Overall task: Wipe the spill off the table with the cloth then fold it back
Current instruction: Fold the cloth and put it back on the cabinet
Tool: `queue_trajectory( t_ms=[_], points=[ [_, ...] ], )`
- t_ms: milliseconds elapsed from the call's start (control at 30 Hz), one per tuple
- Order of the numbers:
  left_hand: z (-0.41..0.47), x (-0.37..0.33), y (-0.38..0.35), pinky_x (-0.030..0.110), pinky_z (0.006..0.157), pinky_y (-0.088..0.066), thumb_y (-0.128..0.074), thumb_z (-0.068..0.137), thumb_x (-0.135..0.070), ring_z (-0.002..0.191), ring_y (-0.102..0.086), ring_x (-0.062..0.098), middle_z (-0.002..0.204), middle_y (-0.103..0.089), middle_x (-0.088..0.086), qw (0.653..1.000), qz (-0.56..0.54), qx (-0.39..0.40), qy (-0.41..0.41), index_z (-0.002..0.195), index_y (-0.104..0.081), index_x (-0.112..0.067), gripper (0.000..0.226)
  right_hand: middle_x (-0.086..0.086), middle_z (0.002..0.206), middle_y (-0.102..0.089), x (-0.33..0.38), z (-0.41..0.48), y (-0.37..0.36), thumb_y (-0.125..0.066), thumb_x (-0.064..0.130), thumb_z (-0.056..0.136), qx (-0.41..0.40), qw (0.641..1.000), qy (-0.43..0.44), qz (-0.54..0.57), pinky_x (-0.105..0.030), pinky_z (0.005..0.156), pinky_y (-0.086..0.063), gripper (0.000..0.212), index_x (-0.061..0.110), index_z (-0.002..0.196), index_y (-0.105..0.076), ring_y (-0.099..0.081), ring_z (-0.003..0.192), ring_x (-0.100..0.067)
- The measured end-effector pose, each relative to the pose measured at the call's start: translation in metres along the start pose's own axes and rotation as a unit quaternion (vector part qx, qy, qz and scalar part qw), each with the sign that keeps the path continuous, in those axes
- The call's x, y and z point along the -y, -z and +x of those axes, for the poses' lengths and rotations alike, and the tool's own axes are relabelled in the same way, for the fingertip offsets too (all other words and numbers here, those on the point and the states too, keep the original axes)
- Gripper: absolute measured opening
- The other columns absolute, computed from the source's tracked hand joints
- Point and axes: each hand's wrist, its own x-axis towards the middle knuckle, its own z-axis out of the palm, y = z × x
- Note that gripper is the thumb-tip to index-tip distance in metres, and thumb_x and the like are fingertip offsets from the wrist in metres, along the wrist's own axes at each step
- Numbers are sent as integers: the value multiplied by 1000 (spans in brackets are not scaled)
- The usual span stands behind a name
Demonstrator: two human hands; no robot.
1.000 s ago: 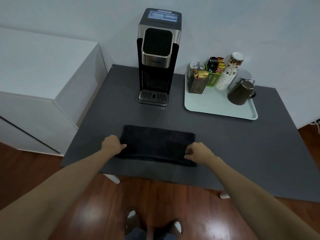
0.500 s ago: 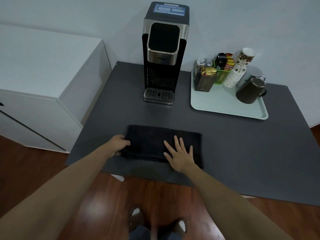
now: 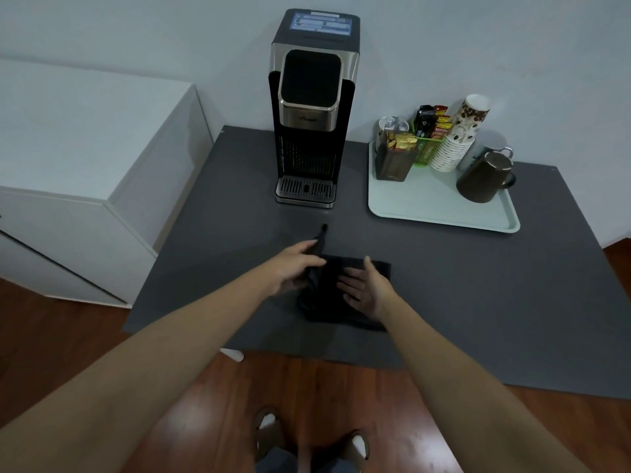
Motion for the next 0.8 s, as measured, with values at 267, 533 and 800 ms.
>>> queue_trajectory(
  t_ms=[267,533,800],
  points=[
    [15,18,-23,25,78,-45,-51,92,-16,82,-61,11,97,-64,-2,995,102,14,9,132,-45,-27,42,-8,142,-47,-8,4,30,-39,50,93,30,998,-44,44,-39,106,-34,57,14,136,-43,-41,132,-26],
    [29,29,15,21,65,-41,-51,91,-18,70,-57,6,99,-62,0,985,130,-110,12,122,-51,-21,31,-11,129,-57,5,6,32,-50,10,94,-48,999,8,-6,-41,89,-50,36,13,130,-51,-56,114,-29],
    [51,37,8,21,59,-44,-53,90,-22,66,-54,9,96,-61,5,975,174,-135,32,121,-52,-14,31,-16,122,-58,17,-1,66,-57,11,90,-130,984,-5,-125,-45,84,-51,38,7,127,-50,-57,107,-32]
  ],
)
